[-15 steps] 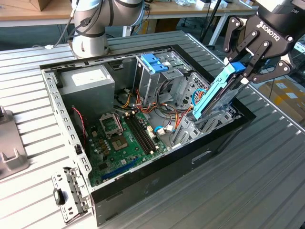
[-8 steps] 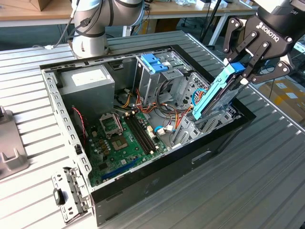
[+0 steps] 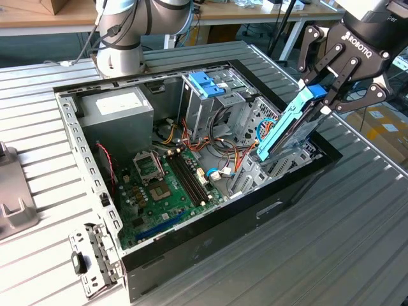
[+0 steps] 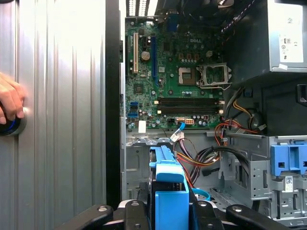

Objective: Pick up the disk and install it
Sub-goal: 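Insert the disk into the insertion slot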

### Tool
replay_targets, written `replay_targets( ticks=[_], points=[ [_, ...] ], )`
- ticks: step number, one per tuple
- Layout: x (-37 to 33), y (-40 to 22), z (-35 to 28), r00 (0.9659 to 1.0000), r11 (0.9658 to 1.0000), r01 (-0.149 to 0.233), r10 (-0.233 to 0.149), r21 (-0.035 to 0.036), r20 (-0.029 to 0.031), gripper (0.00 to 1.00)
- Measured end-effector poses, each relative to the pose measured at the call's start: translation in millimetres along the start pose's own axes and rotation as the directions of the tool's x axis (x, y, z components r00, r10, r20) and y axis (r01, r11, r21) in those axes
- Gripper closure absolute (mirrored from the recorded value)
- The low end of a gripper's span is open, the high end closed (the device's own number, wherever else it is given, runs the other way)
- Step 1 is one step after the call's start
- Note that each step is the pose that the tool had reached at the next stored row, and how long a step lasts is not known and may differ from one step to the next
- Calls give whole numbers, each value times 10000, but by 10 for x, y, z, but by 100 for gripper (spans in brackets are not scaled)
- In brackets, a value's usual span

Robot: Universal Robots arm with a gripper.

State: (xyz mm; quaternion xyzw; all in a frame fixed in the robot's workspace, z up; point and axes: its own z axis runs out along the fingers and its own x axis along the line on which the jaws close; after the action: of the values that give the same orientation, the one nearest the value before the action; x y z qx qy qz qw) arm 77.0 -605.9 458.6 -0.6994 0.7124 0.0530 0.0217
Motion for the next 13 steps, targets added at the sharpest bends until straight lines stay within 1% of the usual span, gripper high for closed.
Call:
replay_targets(
  ticks=[9,13],
  points=[
    [1,-1,18,10000,10000,0,0,0,3,63],
    [-19,-1,22,10000,10000,0,0,0,-1,63]
  ],
)
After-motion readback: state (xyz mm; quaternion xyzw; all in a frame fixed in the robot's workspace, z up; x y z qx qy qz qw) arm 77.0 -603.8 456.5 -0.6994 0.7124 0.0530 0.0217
